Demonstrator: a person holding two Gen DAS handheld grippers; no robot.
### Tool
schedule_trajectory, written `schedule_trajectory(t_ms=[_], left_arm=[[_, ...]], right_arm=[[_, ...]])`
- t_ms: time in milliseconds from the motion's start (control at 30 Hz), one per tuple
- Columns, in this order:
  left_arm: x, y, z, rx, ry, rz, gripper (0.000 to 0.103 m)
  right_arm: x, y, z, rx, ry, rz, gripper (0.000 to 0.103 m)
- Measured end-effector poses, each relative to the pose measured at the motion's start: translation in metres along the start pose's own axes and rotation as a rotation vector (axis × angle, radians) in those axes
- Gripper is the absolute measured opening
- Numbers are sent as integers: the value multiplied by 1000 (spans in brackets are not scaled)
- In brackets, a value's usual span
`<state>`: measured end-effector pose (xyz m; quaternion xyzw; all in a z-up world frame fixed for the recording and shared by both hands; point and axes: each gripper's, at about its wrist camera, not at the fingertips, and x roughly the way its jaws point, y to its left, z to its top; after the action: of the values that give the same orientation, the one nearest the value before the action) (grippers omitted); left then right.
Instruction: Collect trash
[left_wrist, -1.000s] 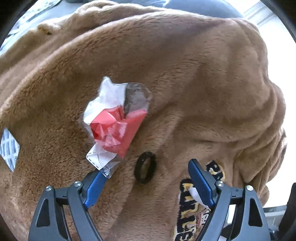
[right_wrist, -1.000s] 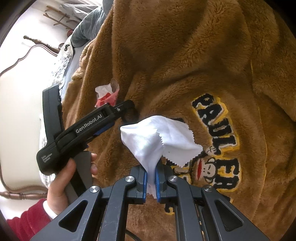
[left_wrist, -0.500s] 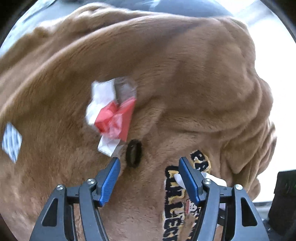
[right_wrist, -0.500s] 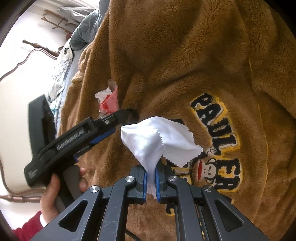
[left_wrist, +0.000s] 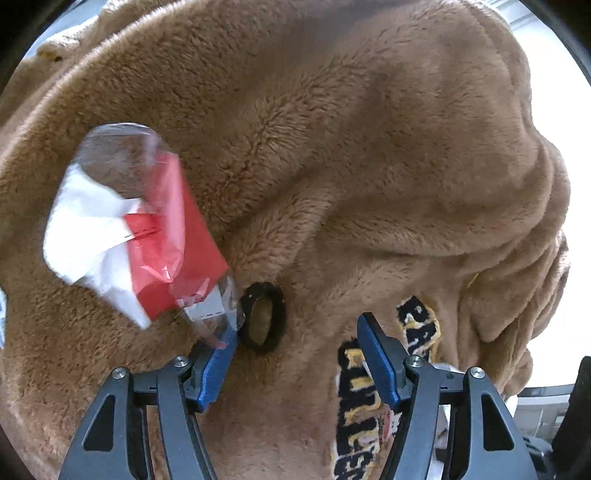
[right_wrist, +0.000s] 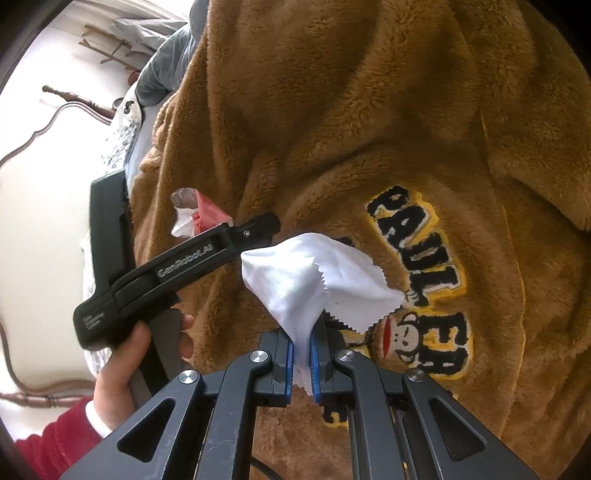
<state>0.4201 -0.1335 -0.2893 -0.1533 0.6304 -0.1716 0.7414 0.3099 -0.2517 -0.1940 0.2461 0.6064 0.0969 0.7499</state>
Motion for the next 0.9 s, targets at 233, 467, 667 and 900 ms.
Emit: schedule_trajectory(t_ms=[233,467,667,900], left_arm=[[-1,-17,3,64,5,-28,48],[17,-8,3,29,59,28,37],[23,-13,-1,38,58,79,6],[-6,-15,-10,71,28,55,6]], right_arm=[[-1,1,-1,4,-2,-2,7],[0,-1,0,19,-8,6,7],[-1,-2,-3,11,-5,-1,7],[-3,2,-1,2,-7,-1,7]])
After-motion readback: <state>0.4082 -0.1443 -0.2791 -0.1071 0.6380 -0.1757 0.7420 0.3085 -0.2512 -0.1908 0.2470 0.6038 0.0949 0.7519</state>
